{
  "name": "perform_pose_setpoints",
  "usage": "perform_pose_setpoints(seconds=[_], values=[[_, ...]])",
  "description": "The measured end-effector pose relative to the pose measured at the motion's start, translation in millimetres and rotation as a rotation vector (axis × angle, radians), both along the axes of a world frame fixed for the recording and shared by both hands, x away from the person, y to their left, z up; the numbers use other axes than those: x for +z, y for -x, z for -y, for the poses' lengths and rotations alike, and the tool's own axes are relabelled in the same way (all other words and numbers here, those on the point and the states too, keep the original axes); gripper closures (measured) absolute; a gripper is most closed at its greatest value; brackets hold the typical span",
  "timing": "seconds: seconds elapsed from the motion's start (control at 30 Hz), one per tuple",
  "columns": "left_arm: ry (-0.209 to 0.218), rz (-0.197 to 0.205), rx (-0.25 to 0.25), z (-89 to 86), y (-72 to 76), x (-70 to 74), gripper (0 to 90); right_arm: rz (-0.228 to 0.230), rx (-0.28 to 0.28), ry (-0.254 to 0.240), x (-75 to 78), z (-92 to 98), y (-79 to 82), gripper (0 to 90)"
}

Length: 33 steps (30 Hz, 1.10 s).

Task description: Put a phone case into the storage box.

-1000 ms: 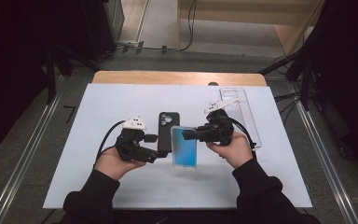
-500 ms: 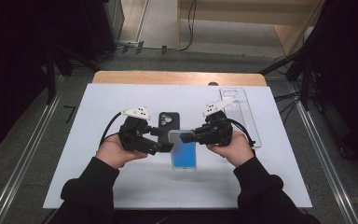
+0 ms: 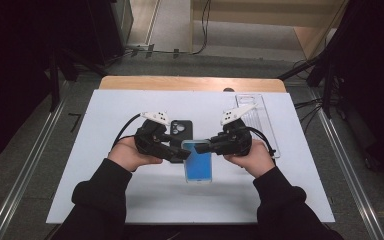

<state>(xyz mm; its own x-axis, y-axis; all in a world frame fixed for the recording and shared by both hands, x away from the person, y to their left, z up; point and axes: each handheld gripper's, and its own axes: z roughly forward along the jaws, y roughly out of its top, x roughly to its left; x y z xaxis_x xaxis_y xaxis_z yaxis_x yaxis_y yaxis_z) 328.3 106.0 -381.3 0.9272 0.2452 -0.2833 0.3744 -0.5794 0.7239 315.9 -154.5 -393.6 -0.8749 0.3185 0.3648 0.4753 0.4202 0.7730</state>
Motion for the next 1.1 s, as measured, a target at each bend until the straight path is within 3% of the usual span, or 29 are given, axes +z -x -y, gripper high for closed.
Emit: perform_pose_setpoints(seconds=[0.07, 0.17, 0.23, 0.3, 0.47, 0.57, 0.63, 0.7, 0.8, 0.9, 1.1], values=[[0.025, 0.016, -0.021, -0.5, 2.6, -0.7, 63.9, 0.001, 0.010, 0.000, -0.1, -0.4, -0.1, 77.5], [0.026, -0.020, -0.034, 0.2, 1.6, -5.2, 69.4, 0.004, 0.030, -0.006, -0.2, -2.3, 0.9, 77.6], [0.036, -0.020, -0.040, -0.3, 1.1, -8.1, 73.9, 0.008, 0.037, -0.001, -0.1, -3.7, 1.7, 77.5], [0.051, -0.057, -0.041, -1.7, -0.3, -9.3, 79.7, 0.010, 0.038, 0.008, -0.2, -4.2, 2.0, 77.5], [0.066, -0.092, -0.025, -3.1, -1.2, -8.7, 80.8, 0.006, 0.036, -0.002, -0.5, -4.1, 1.3, 77.4], [0.061, -0.079, -0.025, -3.4, -0.6, -8.0, 80.7, 0.010, 0.036, 0.000, -0.7, -4.0, 1.6, 76.8], [0.054, -0.086, -0.008, -4.3, -0.5, -6.8, 80.8, 0.022, 0.034, -0.004, -0.1, -3.9, 1.9, 68.3], [0.055, -0.086, 0.010, -6.0, -0.2, -5.3, 80.8, 0.062, 0.018, -0.028, 2.0, -3.1, 3.6, 58.2], [0.057, -0.087, 0.042, -10.9, -0.1, -2.1, 80.8, 0.063, -0.014, -0.053, 4.2, -1.2, 4.3, 45.9], [0.063, -0.092, 0.070, -15.5, -0.5, 0.1, 80.7, 0.044, -0.060, -0.024, 4.7, -2.5, 5.1, 35.8], [0.026, -0.090, 0.165, -23.4, -4.0, 2.6, 80.6, 0.073, -0.150, 0.015, 4.0, -5.1, 6.1, 25.3]])
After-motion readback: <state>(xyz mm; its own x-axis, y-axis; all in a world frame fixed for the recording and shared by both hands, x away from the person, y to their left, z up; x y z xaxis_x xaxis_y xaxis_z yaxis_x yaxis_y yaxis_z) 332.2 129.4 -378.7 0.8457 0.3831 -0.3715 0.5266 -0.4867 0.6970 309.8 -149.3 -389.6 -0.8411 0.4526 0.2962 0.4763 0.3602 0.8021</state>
